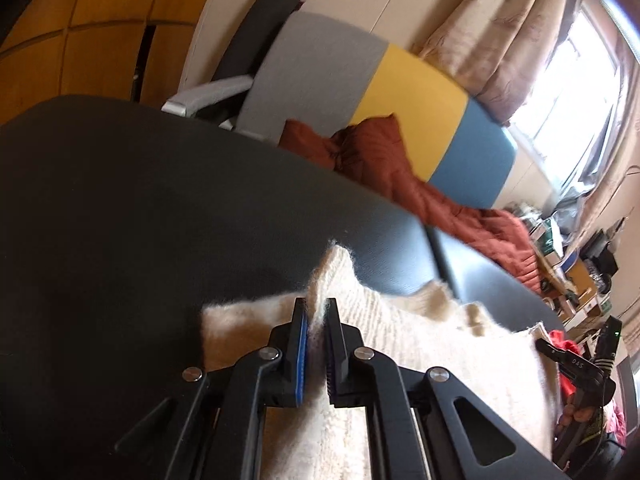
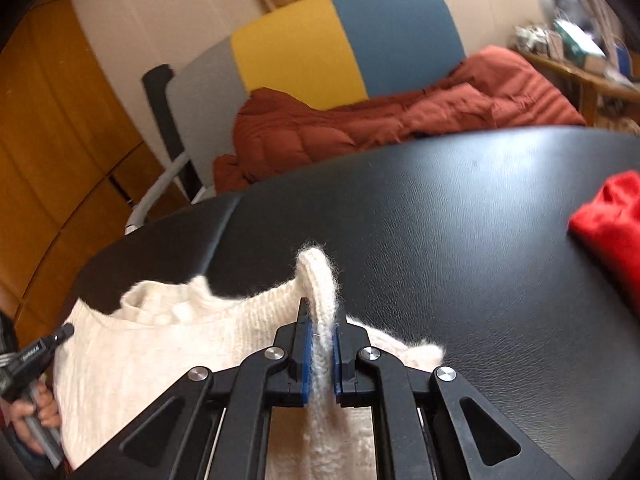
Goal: Fold clothes
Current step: 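Lift the hem with both grippers and fold it over toward the collar, then open both grippers to release the folded hem and withdraw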
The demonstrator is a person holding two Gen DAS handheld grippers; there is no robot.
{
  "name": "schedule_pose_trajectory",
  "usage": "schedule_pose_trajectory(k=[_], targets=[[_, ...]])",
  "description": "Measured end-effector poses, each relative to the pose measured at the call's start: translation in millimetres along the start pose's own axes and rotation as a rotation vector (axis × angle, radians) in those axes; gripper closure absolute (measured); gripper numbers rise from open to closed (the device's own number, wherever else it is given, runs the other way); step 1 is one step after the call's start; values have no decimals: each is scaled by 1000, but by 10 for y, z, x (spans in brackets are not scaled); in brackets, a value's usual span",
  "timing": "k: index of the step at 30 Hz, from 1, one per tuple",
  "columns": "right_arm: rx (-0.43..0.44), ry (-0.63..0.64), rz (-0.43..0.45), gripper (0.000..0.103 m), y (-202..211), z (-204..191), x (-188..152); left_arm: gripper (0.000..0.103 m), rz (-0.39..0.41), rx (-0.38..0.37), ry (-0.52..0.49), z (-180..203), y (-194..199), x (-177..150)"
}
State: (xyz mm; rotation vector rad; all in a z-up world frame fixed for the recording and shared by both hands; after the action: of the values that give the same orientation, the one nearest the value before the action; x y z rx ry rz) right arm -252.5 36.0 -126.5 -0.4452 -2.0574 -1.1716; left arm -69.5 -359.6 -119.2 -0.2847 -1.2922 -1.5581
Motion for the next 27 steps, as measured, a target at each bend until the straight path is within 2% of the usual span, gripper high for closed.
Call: schedule_pose_trajectory(k=[3, 6, 7, 9, 10, 11, 12, 13, 14, 15, 16, 17, 20, 23, 27], targets=[[-45, 0, -30, 95, -138, 49, -113, 95, -55, 43, 6, -107, -183, -142], [-64, -11, -29, 90, -172, 79, -147, 93, -63, 48, 44, -179, -225, -165], [-61, -15, -28, 86, -177, 86, -156, 92, -65, 50, 42, -178, -228, -172], [-53, -24, -27, 84, -187, 100, -172, 91, -69, 58, 32, -164, -227, -175], [-40, -31, -27, 80, -190, 105, -172, 87, -75, 72, 10, -133, -215, -169], [-13, -44, -27, 70, -174, 105, -166, 84, -80, 89, -13, -103, -200, -159], [14, -55, -27, 64, -152, 104, -158, 76, -75, 112, -39, -73, -163, -137], [42, -62, -19, 51, -92, 97, -142, 65, -58, 131, -68, -30, -99, -111], [64, -59, 5, 41, 19, 87, -119, 60, -45, 143, -95, 16, -32, -90], [90, -57, 27, 36, 133, 78, -99, 53, -42, 132, -115, 73, 40, -92], [137, -65, 37, 26, 260, 73, -101, 48, -39, 121, -135, 130, 112, -95], [185, -72, 46, 15, 392, 69, -107, 47, -36, 110, -154, 187, 184, -97], [337, -86, 11, 0, 759, 61, -270, 46, -21, 36, -206, 446, 417, -203], [458, -101, -115, 0, 1001, 77, -537, 46, -46, -65, -237, 743, 534, -429], [498, -89, -178, 0, 1178, 147, -825, 46, -113, -148, -272, 1091, 530, -723]])
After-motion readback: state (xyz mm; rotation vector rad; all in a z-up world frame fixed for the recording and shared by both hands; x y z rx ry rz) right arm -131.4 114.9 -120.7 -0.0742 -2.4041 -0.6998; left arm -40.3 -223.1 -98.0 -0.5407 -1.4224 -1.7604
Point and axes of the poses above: each gripper's, at about its wrist camera, not at the fingertips, and y roughly against the way its jaws point, z to its right, x to its top, the point moved 6 cm from there along -y, roughly the way its jaws point, and after that the axes turned 7 degrees about z, right-handed, at the moved point
